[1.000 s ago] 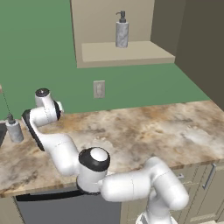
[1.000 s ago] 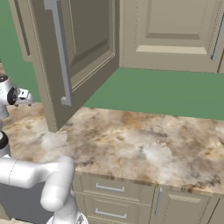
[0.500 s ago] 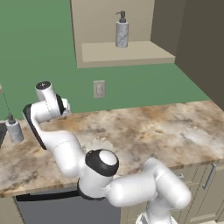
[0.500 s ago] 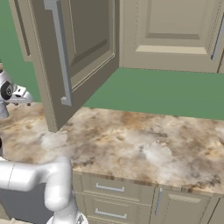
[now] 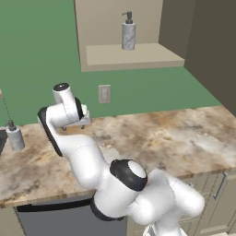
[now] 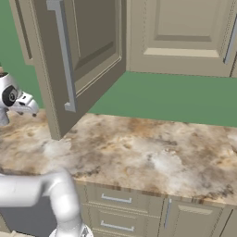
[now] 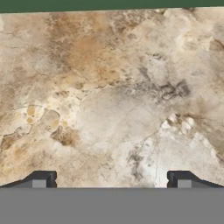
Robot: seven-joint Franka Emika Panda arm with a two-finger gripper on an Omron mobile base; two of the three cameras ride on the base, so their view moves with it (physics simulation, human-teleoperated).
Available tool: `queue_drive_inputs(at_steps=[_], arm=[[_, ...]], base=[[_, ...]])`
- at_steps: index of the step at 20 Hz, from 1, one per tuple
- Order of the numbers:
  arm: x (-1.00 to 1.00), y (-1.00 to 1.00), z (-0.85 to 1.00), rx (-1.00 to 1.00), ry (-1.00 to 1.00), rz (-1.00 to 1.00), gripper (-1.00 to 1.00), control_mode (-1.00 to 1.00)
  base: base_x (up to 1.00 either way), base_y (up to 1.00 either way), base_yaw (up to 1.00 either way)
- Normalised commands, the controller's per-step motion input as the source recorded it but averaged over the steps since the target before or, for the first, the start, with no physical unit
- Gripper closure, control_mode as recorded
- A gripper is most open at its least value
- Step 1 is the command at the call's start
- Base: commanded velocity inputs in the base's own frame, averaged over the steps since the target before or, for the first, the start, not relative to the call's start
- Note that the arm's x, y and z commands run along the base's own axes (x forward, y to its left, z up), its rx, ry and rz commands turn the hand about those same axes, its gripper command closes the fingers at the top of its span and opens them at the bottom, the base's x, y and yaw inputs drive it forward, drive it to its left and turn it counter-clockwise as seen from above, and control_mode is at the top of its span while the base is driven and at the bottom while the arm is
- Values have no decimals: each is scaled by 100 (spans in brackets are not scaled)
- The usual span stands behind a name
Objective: Locate and retrieve the soap dispenser and soap dispenser from the cabinet. Place them next to the sink.
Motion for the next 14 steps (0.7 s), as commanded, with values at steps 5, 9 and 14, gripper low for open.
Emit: queue_drive_inputs(at_steps=[5, 9, 14], arm=[[-65, -57, 4, 11, -6, 0, -100, -100], [-45, -57, 28, 3, -2, 0, -100, -100], [-20, -61, 39, -1, -2, -6, -100, -100]], base=[[0, 0, 0], [0, 0, 0], [0, 0, 0]])
